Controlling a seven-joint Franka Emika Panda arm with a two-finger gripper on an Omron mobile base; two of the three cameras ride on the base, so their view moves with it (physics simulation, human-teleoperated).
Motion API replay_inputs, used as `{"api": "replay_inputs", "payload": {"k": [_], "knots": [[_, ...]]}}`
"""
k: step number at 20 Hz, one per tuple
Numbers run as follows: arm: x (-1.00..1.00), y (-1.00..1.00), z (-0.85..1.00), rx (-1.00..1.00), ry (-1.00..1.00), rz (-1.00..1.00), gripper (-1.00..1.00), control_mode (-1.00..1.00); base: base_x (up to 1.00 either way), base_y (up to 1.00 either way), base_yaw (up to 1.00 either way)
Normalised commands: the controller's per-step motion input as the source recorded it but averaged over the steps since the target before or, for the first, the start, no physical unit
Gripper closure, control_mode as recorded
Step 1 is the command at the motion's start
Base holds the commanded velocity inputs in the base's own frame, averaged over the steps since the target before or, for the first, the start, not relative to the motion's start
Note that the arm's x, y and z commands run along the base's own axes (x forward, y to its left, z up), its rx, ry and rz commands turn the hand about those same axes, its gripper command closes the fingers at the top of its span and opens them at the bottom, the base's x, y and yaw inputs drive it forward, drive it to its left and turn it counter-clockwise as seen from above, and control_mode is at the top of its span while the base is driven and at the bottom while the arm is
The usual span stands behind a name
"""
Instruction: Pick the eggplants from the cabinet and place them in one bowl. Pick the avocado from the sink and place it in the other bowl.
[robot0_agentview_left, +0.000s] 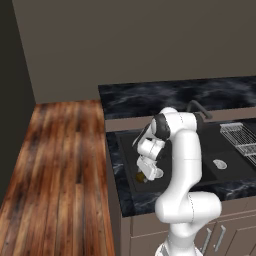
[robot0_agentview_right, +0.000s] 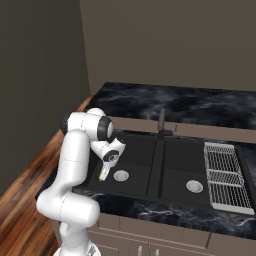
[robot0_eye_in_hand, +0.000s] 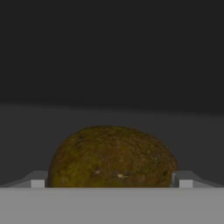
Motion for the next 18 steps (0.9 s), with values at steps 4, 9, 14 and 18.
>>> {"api": "replay_inputs", "payload": {"k": [4,9,14,18], "knots": [[-0.32,0.0,0.16,0.0,-0.03,0.0,1.0,-1.0,0.0,0.0,0.0],[-0.94,-0.08,0.35,0.0,-0.11,-0.01,1.0,-1.0,0.0,0.0,0.0],[-0.62,-0.02,0.41,-0.01,-0.15,-0.06,1.0,-1.0,0.0,0.0,0.0],[0.0,0.0,0.41,-0.04,-0.17,-0.11,1.0,-1.0,0.0,0.0,0.0]]}}
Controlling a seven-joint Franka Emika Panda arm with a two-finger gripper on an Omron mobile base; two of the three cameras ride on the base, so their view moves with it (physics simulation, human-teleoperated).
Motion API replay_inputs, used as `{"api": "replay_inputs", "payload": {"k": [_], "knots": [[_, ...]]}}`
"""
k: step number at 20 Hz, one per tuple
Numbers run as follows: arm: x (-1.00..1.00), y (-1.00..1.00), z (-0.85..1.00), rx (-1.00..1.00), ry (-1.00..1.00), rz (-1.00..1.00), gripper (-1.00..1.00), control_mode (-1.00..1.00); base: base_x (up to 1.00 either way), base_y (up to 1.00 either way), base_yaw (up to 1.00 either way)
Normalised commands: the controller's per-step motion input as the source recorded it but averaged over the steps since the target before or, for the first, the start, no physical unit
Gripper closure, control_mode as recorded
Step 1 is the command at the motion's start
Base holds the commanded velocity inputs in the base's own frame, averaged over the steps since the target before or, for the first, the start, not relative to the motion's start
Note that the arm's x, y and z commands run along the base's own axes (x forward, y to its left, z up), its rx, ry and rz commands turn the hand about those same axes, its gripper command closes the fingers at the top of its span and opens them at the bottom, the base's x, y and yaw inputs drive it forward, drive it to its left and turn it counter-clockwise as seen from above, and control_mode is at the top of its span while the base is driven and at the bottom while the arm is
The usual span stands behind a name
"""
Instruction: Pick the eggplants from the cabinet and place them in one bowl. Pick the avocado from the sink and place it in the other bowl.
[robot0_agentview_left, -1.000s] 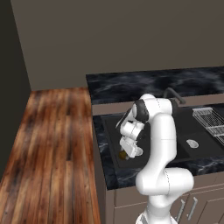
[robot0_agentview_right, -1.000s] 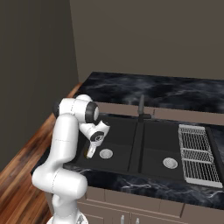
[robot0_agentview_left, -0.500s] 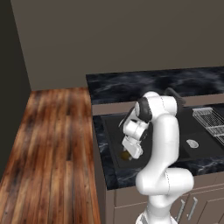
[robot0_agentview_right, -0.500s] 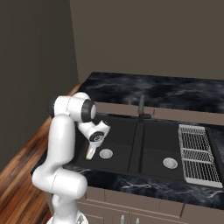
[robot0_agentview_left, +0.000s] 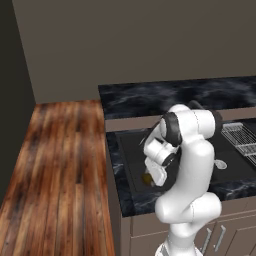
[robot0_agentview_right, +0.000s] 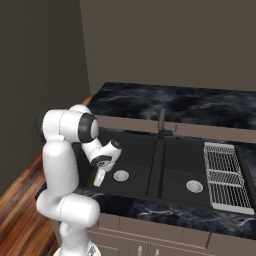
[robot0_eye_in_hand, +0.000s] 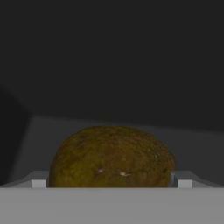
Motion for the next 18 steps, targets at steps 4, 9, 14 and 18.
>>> {"api": "replay_inputs", "payload": {"k": [4,9,14,18], "knots": [[0.0,0.0,0.65,0.0,-0.06,-0.11,1.0,-1.0,0.0,0.0,0.0],[0.0,-0.02,0.81,0.0,0.0,-0.09,1.0,-1.0,0.0,0.0,0.0],[0.0,-0.05,0.74,0.0,0.0,-0.07,1.0,-1.0,0.0,0.0,0.0],[-0.04,-0.19,0.66,-0.02,0.0,-0.01,1.0,-1.0,0.0,0.0,0.0]]}}
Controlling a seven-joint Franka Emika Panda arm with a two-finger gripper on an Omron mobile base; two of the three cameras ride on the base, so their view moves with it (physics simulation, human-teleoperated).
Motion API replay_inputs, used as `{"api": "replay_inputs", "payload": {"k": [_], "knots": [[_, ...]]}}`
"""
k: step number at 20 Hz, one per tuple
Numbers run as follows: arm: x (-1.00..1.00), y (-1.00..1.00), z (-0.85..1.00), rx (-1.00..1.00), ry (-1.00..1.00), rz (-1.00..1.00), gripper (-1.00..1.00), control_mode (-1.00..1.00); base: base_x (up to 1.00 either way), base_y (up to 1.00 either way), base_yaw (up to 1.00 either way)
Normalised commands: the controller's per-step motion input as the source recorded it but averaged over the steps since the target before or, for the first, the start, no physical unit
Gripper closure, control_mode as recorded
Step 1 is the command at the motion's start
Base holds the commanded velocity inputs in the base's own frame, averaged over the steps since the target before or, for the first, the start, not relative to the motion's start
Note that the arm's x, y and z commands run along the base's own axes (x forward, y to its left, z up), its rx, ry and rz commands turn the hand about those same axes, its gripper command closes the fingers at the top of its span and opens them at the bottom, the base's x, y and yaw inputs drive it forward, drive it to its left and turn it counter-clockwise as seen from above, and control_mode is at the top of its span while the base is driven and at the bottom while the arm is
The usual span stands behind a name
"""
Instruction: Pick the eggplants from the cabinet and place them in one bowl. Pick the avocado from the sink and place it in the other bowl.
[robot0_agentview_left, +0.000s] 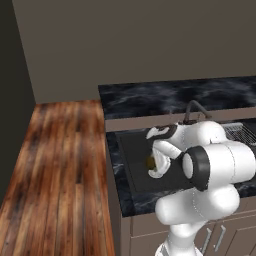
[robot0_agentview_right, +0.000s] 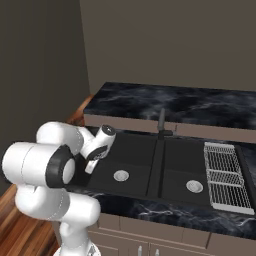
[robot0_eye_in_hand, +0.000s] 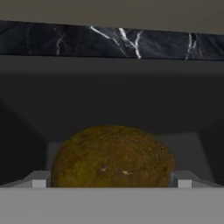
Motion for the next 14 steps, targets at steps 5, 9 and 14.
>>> {"api": "replay_inputs", "payload": {"k": [5,9,14], "knots": [[-0.15,-0.19,0.69,-0.06,0.0,0.04,1.0,-1.0,0.0,0.0,0.0],[-0.08,-0.04,0.64,-0.1,0.0,0.09,1.0,-1.0,0.0,0.0,0.0],[-0.35,0.0,0.74,-0.17,-0.02,0.15,1.0,-1.0,0.0,0.0,0.0]]}}
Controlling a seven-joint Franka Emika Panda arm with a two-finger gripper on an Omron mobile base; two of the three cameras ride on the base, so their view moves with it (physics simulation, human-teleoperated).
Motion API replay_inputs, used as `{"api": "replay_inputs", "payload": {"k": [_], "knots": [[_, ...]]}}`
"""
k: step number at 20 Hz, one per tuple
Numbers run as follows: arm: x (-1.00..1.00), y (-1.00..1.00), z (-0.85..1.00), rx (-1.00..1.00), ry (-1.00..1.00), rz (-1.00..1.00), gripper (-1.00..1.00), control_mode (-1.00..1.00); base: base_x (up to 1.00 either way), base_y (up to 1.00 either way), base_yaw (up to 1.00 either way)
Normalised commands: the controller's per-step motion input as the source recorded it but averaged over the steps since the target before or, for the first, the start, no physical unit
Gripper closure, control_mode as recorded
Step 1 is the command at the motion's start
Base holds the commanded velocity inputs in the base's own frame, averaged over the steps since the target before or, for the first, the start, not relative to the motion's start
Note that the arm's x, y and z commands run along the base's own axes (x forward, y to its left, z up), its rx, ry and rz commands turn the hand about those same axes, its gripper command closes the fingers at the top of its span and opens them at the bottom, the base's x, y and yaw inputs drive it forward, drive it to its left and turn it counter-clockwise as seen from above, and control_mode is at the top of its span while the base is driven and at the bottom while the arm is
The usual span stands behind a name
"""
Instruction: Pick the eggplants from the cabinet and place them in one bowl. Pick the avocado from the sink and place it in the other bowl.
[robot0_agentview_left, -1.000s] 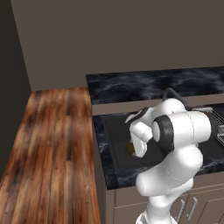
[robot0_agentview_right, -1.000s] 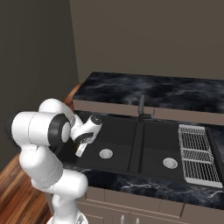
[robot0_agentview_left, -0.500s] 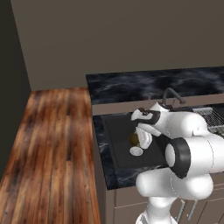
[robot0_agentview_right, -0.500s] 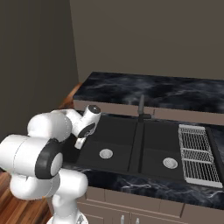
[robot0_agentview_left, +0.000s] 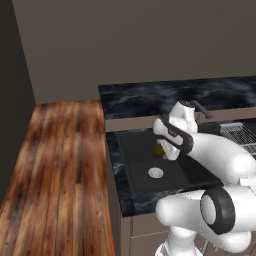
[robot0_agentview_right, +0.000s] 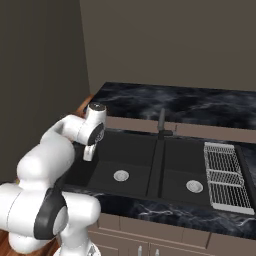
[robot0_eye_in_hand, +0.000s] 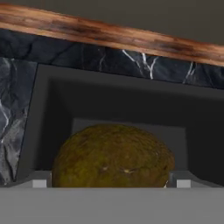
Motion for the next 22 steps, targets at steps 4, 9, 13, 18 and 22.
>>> {"api": "replay_inputs", "payload": {"k": [4,9,13,18,22], "knots": [[-0.47,0.0,0.79,-0.16,-0.09,0.13,1.0,-1.0,0.0,0.0,0.0],[-0.53,-0.12,0.8,-0.1,-0.06,0.09,1.0,-1.0,0.0,0.0,0.0],[-0.44,-0.16,0.77,-0.05,-0.01,0.08,1.0,-1.0,0.0,0.0,0.0],[-0.41,-0.19,0.56,-0.01,0.0,0.07,1.0,-1.0,0.0,0.0,0.0],[-0.37,-0.31,0.34,0.0,0.01,0.05,1.0,-1.0,0.0,0.0,0.0]]}}
